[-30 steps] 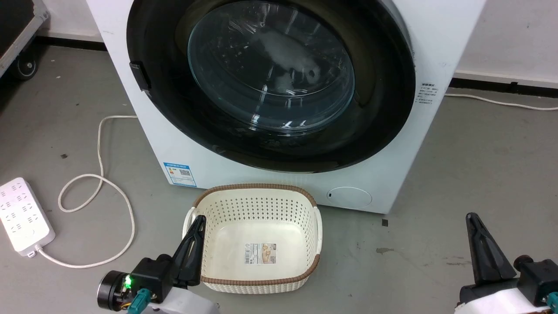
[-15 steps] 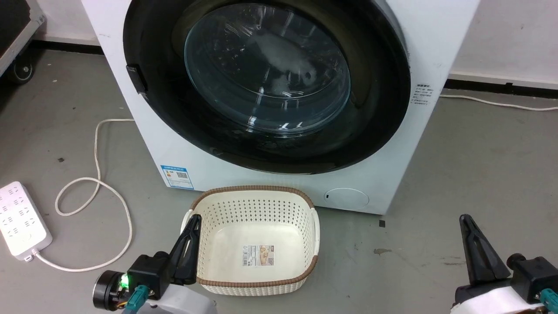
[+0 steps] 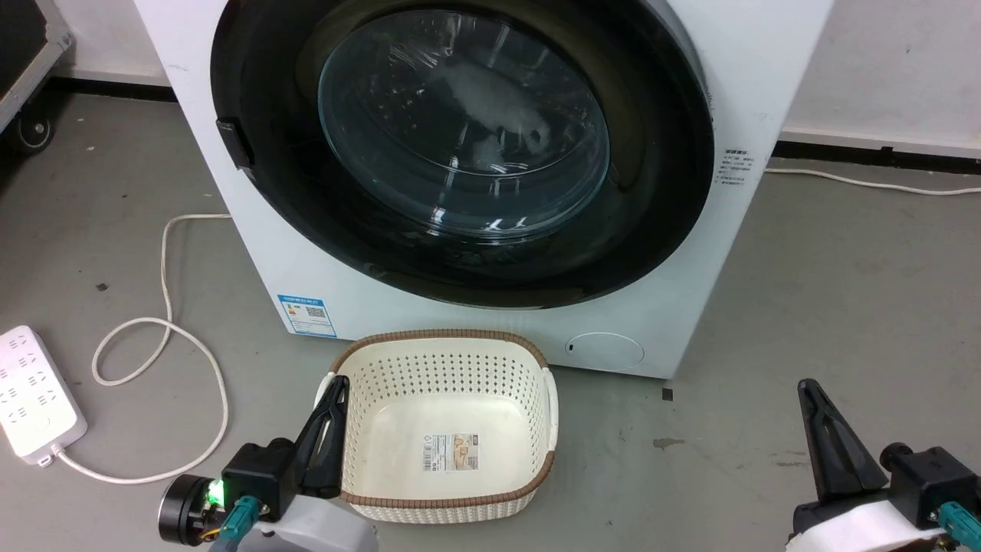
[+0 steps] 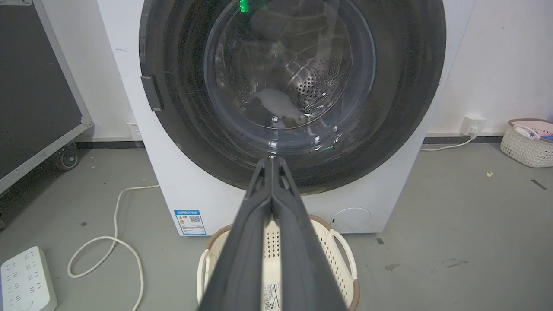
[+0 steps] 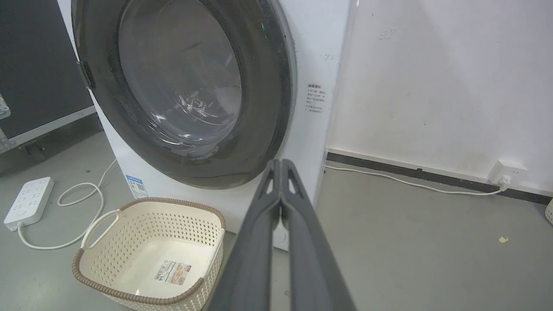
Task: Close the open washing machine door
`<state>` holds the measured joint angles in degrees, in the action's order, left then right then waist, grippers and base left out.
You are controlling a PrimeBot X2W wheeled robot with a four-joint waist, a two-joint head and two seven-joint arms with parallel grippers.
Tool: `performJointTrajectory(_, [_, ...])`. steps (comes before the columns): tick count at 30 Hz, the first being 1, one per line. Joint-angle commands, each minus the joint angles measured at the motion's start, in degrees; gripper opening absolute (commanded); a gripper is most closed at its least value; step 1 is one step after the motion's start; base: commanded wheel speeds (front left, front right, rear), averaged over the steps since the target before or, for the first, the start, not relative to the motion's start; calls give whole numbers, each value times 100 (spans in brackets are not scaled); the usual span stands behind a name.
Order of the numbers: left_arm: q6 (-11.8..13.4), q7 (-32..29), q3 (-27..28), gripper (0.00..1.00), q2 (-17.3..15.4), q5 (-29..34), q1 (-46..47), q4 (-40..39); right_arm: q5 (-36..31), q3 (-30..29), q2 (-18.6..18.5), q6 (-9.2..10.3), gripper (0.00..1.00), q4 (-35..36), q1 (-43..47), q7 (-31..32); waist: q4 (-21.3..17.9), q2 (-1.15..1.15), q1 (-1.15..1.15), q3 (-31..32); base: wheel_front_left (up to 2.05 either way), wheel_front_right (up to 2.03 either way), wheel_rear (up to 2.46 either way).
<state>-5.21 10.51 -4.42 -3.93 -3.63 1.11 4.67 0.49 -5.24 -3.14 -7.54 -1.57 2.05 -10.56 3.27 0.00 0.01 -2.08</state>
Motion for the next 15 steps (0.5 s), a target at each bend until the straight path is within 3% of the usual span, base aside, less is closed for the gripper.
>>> performJointTrajectory(1, [31,-38,30,0,24,31,-34,-39,-11,18,8,2,0,37,-54,34,-4,0,0,3,0,0,0])
performJointTrajectory(15, [110,-201,96,0,37,85,-46,-108,-17,100,11,2,0,56,-78,198,-56,0,0,36,0,0,0])
